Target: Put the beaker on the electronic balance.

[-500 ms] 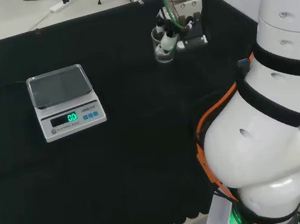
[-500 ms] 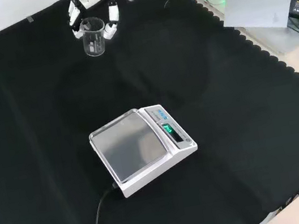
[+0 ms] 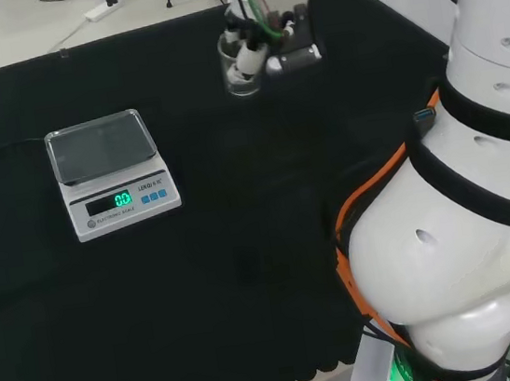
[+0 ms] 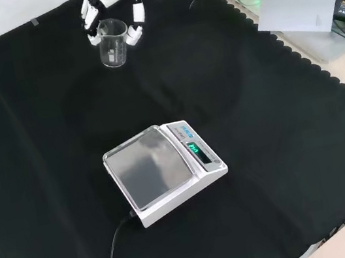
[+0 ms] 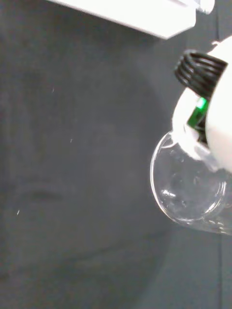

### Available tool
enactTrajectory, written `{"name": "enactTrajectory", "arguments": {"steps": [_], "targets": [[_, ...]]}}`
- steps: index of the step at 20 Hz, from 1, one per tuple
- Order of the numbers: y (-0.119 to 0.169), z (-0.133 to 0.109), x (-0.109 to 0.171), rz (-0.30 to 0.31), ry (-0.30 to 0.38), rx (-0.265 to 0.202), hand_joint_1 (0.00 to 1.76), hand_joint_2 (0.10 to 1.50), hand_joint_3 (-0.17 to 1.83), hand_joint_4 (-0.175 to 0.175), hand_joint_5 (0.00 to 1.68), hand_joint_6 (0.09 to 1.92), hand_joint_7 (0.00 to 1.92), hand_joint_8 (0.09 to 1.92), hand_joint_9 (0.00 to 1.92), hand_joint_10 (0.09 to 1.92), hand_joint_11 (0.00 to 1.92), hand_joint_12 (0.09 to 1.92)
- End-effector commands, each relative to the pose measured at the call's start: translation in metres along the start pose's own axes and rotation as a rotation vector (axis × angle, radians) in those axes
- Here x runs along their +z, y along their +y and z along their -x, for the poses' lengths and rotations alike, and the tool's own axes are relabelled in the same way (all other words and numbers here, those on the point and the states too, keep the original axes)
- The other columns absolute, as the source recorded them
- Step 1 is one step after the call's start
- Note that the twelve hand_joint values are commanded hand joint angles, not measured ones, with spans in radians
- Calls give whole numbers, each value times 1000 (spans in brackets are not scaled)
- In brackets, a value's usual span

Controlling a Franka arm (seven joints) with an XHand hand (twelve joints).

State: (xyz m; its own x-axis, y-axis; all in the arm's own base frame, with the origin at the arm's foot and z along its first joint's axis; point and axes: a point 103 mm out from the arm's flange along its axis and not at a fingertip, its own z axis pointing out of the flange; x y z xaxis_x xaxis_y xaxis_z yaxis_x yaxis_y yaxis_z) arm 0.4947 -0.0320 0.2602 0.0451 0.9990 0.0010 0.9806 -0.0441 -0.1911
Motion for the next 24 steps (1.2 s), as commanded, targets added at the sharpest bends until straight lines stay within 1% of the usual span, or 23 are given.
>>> {"name": "enactTrajectory", "arguments": {"steps": [1, 5, 6, 9, 15, 18, 24], "targets": [[2, -42, -17, 19, 14, -52, 1100, 599, 696, -66, 635, 1068, 890, 756, 1075, 614, 774, 1231], [-1, -84, -32, 38, -23, -102, 1101, 598, 698, -66, 637, 1068, 892, 754, 1078, 612, 776, 1230], [-2, -94, -35, 44, -21, -111, 1101, 598, 698, -66, 637, 1068, 893, 754, 1078, 611, 777, 1230], [-1, -124, -40, 42, -37, -138, 1101, 598, 699, -66, 638, 1068, 894, 753, 1080, 609, 778, 1229], [7, -178, -28, 15, -57, -189, 1103, 597, 700, -66, 641, 1068, 896, 751, 1082, 606, 779, 1227], [13, -201, -20, 1, -73, -210, 1104, 597, 701, -66, 642, 1068, 897, 750, 1083, 605, 780, 1227], [25, -243, -11, -13, -77, -246, 1106, 596, 702, -67, 648, 1069, 898, 749, 1085, 603, 780, 1226]]}}
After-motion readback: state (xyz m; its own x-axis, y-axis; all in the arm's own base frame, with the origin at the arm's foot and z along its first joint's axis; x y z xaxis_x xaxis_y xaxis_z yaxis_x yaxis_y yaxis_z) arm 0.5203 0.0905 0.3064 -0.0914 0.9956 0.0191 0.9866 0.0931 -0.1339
